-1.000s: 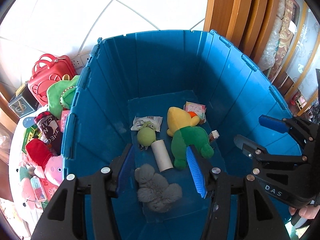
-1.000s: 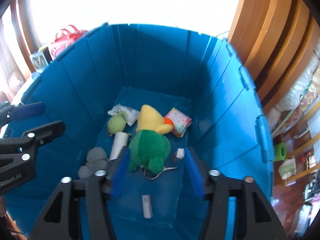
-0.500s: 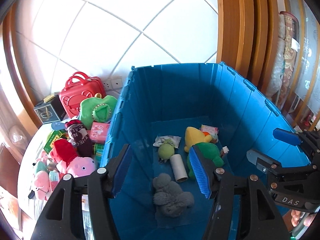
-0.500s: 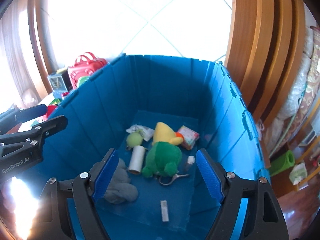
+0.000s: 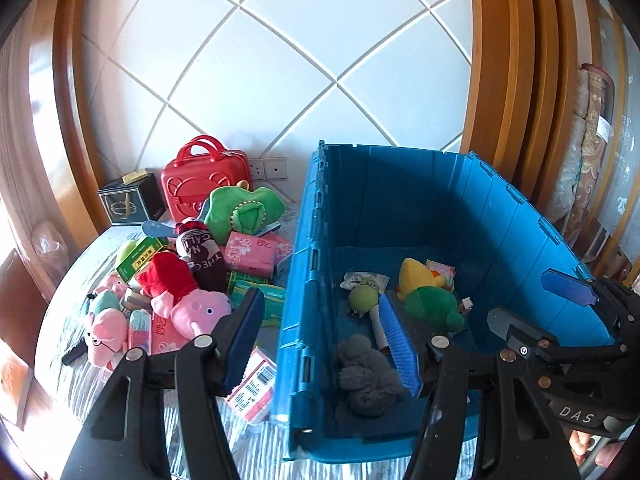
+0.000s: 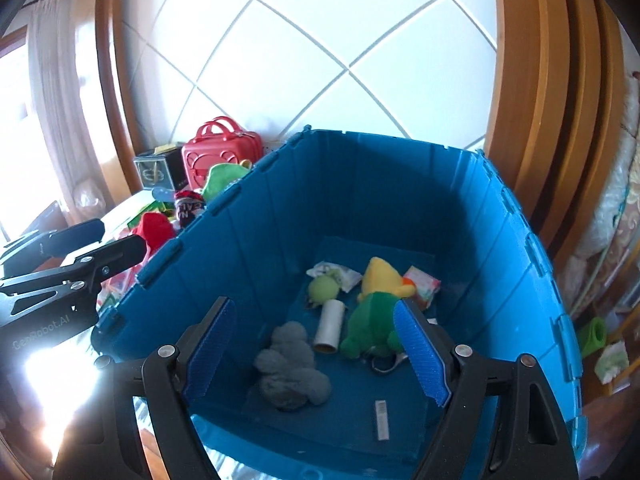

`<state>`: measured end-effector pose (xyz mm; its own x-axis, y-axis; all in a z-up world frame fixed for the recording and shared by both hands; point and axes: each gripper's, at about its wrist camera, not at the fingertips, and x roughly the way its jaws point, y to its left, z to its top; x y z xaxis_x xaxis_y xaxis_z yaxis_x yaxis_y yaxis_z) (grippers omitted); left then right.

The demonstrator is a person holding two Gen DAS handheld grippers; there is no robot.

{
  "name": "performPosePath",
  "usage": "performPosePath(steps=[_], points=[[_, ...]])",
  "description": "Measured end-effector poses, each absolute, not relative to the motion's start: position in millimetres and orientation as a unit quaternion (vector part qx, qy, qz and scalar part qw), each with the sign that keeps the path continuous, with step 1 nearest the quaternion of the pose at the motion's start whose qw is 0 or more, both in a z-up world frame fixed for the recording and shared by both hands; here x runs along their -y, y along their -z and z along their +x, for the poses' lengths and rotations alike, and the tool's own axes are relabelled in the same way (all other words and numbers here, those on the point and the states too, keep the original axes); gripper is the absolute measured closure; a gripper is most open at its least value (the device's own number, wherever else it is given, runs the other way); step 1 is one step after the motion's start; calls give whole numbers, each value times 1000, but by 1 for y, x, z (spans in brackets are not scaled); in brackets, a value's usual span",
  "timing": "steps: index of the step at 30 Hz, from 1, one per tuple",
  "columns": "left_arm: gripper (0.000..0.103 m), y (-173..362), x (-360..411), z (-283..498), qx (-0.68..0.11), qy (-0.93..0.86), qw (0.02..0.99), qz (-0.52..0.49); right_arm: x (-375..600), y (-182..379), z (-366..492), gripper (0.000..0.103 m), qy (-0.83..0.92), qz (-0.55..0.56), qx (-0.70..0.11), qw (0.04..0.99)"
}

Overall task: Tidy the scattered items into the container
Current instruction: 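Raise both grippers out of the bin and back to the heap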

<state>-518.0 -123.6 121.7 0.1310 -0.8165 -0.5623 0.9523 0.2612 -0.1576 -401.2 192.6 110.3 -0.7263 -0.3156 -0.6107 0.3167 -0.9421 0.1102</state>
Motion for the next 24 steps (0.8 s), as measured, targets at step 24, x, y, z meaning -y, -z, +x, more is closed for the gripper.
performPosePath(steps=[24], points=[[44,-37,-4,-268,-317,558,758,114,70,-115,-297,20,910,358,-19,210]])
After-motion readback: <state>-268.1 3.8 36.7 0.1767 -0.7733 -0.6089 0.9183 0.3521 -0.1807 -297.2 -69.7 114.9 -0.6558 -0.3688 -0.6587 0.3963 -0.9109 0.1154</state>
